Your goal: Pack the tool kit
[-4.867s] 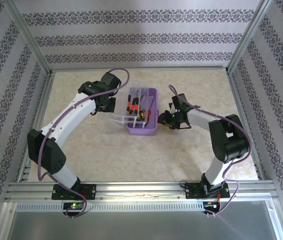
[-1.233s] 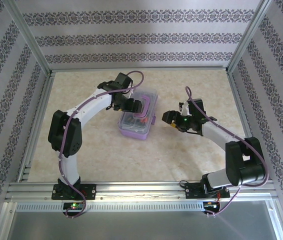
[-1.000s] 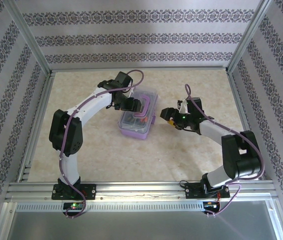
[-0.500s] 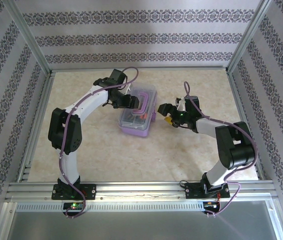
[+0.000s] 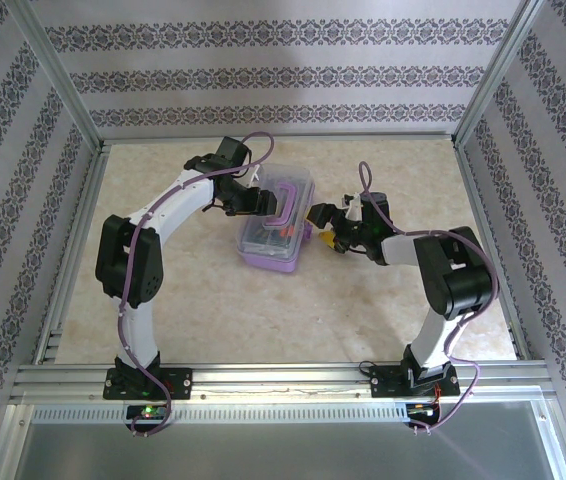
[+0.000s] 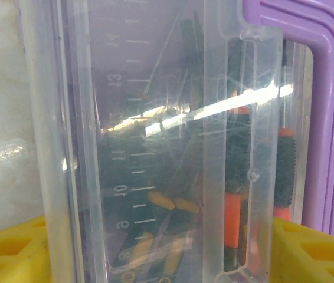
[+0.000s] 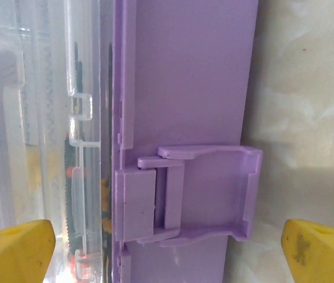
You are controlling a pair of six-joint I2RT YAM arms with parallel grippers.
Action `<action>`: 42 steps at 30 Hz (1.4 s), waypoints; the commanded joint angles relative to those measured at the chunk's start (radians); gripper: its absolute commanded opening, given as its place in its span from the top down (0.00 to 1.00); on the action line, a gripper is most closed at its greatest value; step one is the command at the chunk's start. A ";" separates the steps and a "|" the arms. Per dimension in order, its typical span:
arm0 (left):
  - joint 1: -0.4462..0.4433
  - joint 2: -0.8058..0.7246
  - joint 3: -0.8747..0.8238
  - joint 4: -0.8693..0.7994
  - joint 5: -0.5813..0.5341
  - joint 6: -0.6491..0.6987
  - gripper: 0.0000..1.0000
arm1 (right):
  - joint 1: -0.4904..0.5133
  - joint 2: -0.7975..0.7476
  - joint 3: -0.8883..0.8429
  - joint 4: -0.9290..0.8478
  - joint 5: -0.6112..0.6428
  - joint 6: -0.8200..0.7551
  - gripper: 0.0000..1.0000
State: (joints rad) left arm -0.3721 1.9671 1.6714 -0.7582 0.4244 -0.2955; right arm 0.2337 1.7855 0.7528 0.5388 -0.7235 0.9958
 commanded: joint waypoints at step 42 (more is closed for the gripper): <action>0.035 0.092 -0.036 -0.031 -0.036 -0.009 0.53 | 0.053 0.111 -0.027 0.589 -0.014 0.339 0.02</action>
State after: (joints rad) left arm -0.3447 1.9854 1.6852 -0.7250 0.4210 -0.2958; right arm 0.2729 1.9648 0.7345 1.0225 -0.7189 1.3373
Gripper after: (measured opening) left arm 0.721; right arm 0.981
